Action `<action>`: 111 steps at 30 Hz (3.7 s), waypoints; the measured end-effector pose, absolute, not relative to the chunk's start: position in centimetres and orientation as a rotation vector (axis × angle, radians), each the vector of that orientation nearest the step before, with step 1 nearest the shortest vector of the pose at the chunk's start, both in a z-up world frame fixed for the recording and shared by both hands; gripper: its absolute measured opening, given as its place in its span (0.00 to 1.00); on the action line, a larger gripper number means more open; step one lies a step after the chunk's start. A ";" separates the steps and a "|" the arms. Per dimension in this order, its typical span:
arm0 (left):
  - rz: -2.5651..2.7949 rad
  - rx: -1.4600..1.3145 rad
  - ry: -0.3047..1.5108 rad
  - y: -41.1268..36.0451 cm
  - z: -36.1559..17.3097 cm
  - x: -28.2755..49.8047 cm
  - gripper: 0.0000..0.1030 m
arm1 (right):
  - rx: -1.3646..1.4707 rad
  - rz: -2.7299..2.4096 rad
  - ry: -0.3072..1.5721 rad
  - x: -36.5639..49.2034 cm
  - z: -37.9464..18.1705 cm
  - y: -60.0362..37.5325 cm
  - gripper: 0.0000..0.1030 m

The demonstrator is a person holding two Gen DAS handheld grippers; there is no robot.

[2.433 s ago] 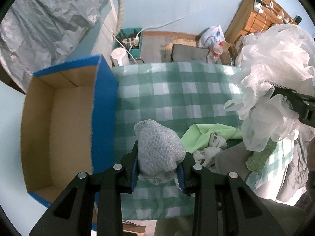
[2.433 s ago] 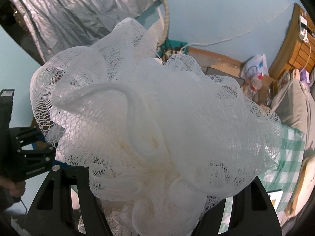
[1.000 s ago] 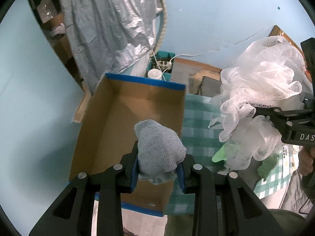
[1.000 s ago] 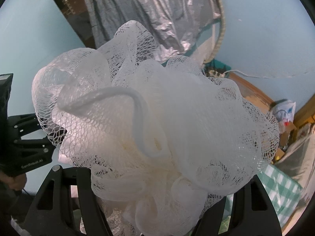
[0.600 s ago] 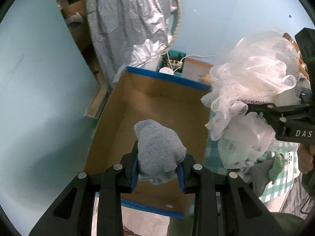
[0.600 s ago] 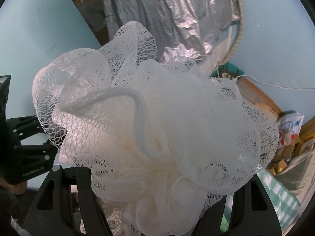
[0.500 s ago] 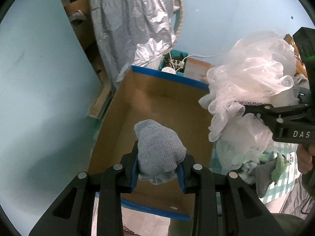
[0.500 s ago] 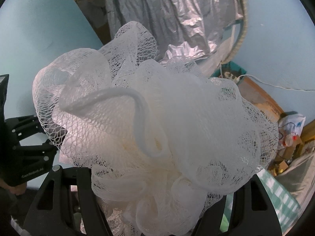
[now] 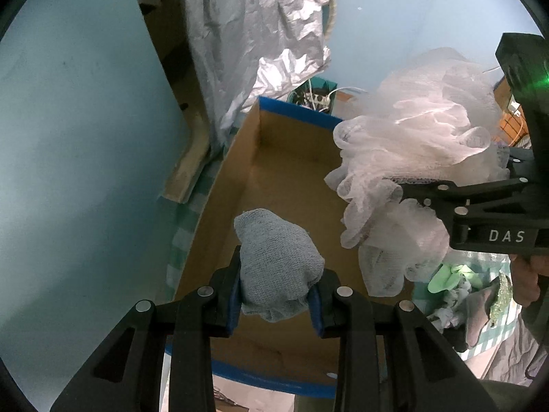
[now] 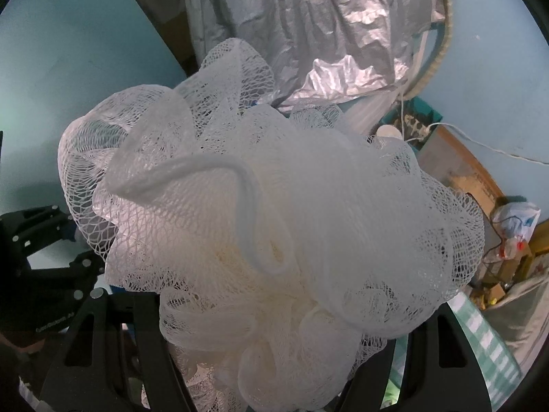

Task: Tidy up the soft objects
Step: 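Open both grippers to drop the puffer and grey sock into the box, then grasp the green mesh scrubber with the right gripper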

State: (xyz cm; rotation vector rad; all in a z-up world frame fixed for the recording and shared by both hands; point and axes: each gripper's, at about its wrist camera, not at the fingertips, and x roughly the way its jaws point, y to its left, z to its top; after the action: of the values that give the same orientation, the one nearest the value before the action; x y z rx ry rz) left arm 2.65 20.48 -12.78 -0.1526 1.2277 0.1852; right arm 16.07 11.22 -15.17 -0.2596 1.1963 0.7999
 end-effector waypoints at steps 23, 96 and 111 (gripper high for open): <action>0.203 -0.110 1.243 21.8 -13.2 2.3 0.58 | -0.284 0.753 1.232 16.0 -16.6 13.8 0.83; -0.246 0.117 1.289 -3.7 -13.0 2.1 0.60 | 0.058 0.242 1.324 5.1 -17.4 -21.5 0.83; -0.331 0.167 1.338 -7.8 -16.7 2.0 0.60 | 0.039 0.207 1.360 3.5 -22.9 -21.9 0.83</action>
State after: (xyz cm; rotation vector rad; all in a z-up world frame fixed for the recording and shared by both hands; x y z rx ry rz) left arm 2.03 -7.82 -16.69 0.1666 1.3380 -0.3312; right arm 3.52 -21.86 -22.93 0.0395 1.3599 0.2066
